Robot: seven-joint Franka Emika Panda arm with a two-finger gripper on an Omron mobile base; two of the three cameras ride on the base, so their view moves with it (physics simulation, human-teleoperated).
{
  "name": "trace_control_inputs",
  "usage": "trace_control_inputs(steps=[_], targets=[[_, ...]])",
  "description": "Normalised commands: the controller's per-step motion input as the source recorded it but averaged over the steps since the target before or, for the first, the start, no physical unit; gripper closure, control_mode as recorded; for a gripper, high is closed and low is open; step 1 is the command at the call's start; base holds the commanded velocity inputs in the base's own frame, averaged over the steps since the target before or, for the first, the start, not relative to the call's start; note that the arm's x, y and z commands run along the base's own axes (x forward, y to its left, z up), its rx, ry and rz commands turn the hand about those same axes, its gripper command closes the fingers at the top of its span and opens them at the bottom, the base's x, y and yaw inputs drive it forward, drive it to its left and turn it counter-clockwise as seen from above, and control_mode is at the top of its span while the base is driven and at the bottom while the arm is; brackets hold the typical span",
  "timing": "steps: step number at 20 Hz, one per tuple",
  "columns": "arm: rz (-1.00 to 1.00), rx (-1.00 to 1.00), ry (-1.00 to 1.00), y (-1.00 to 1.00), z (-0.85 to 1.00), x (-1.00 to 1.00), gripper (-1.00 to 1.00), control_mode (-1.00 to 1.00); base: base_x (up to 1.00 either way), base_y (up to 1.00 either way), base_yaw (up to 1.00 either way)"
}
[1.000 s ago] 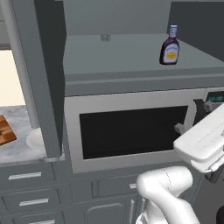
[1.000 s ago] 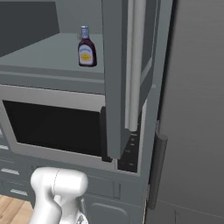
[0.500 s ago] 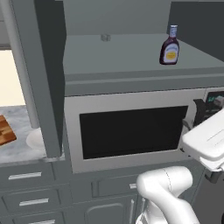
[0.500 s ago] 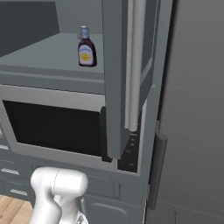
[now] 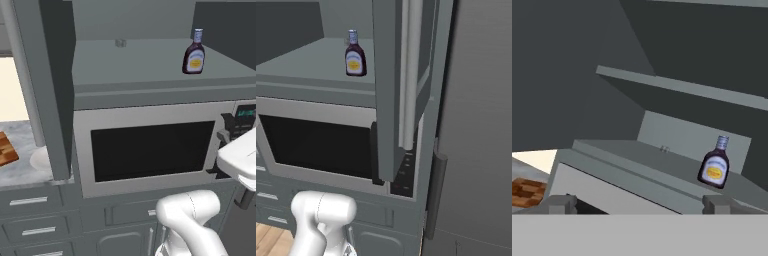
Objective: Pick the chicken drumstick from the plate and place it on the cutting board. Then pick the condiment bottle from the cabinet and place it next to the cutting board.
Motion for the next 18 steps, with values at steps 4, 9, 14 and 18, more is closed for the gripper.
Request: trace_control_inputs(steps=[4,9,14,18], targets=[[0.0,0.0,-0.01,-0.09,0.0,0.0,-1.0,-1.0,0.0,0.0,0.0],[0.0,0.0,0.0,-0.08,0.0,0.0,-1.0,-1.0,0.0,0.0,0.0],[0.0,0.05,0.0,-0.1,0.04,0.08,-1.0,-1.0,0.0,0.0,0.0],[0.0,0.08,0.0,-0.06,0.21,0.04,-1.0,-1.0,0.0,0.0,0.0]])
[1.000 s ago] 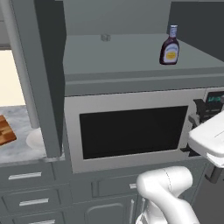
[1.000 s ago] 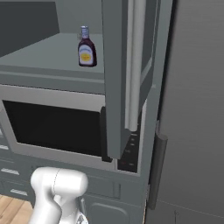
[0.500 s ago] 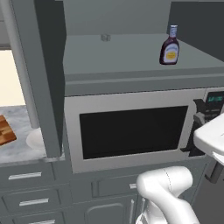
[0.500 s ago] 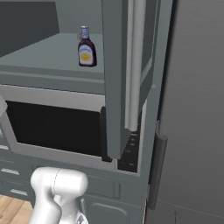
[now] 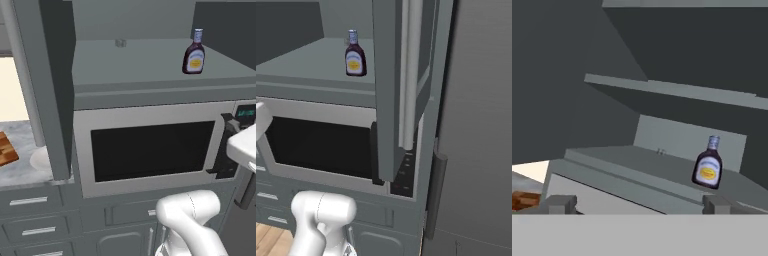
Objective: Pick the chicken drumstick from the plate and place it on the cutting board. Then pick the condiment bottle from the cabinet and place it next to the cutting board.
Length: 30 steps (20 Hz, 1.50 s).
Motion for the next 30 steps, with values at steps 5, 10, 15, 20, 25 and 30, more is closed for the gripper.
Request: trace_control_inputs(steps=[5,10,15,20,25,30], targets=[[0.0,0.07,0.0,-0.01,0.26,0.02,-1.0,-1.0,0.0,0.0,0.0],[0.0,0.04,0.0,-0.01,0.13,0.0,-1.0,-1.0,0.0,0.0,0.0],[0.0,0.02,0.0,-0.05,0.01,0.05,-1.0,-1.0,0.0,0.0,0.0],[0.0,0.0,0.0,-0.12,0.0,0.15,-1.0,-1.0,0.0,0.0,0.0],[0.0,0.01,0.0,-0.13,0.0,0.21,-1.0,-1.0,0.0,0.0,0.0],[0.0,0.01,-0.02,-0.07,0.0,0.21,-1.0,-1.0,0.0,0.0,0.0]])
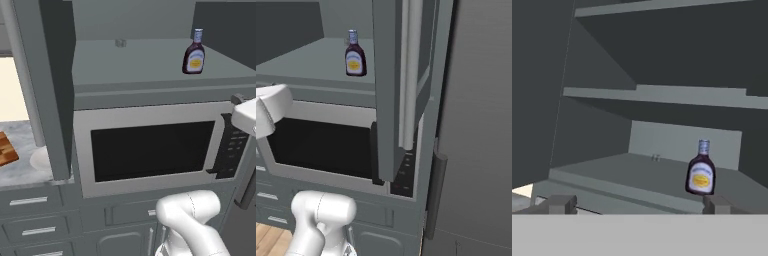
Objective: Pick the chicken drumstick from the plate and place it on the cutting board. Then pick the condiment bottle from the cabinet and place it next to the cutting board.
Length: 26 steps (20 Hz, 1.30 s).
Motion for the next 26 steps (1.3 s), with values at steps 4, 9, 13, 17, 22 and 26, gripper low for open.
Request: trace_control_inputs(steps=[4,9,13,17,22,26], targets=[[0.0,0.0,-0.06,-0.02,0.0,0.15,-1.0,-1.0,0.0,0.0,0.0],[0.0,0.0,-0.07,0.0,0.01,0.06,-1.0,-1.0,0.0,0.0,0.0],[0.0,0.0,-0.04,0.0,0.05,0.06,-1.0,-1.0,0.0,0.0,0.0],[-0.02,0.0,-0.01,-0.02,0.12,0.04,-1.0,-1.0,0.0,0.0,0.0],[-0.03,0.0,0.0,-0.05,0.17,0.01,-1.0,-1.0,0.0,0.0,0.0],[-0.03,0.0,0.0,-0.06,0.17,0.0,-1.0,-1.0,0.0,0.0,0.0]])
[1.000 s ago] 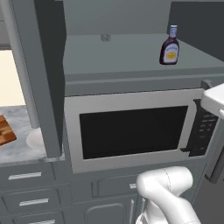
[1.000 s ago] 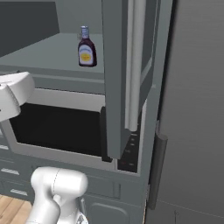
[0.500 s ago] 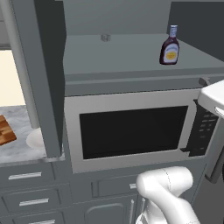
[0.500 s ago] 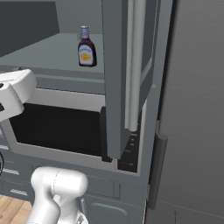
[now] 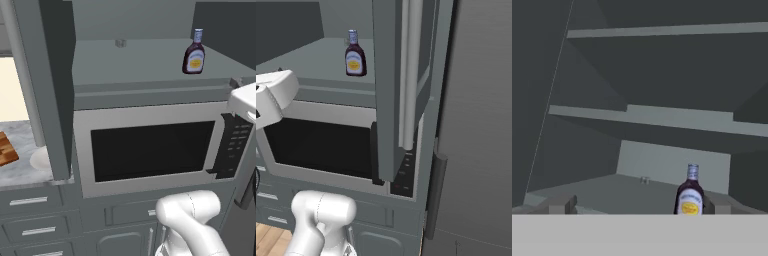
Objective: Pick the chicken drumstick from the plate and place it on the cutting board. Then pick the condiment bottle from the cabinet and place it next to the cutting board.
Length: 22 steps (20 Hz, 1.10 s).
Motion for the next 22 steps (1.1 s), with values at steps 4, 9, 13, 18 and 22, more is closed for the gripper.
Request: trace_control_inputs(steps=[4,9,13,18,22], targets=[[-0.02,0.0,0.0,-0.05,0.1,0.0,-1.0,-1.0,0.0,0.0,0.0],[-0.02,0.01,0.0,-0.03,0.0,0.04,-1.0,-1.0,0.0,0.0,0.0],[-0.02,0.02,0.0,-0.02,0.0,0.14,-1.0,-1.0,0.0,0.0,0.0],[-0.03,0.01,0.0,-0.06,0.0,0.24,-1.0,-1.0,0.0,0.0,0.0],[-0.03,0.0,0.0,-0.13,0.0,0.25,-1.0,-1.0,0.0,0.0,0.0]])
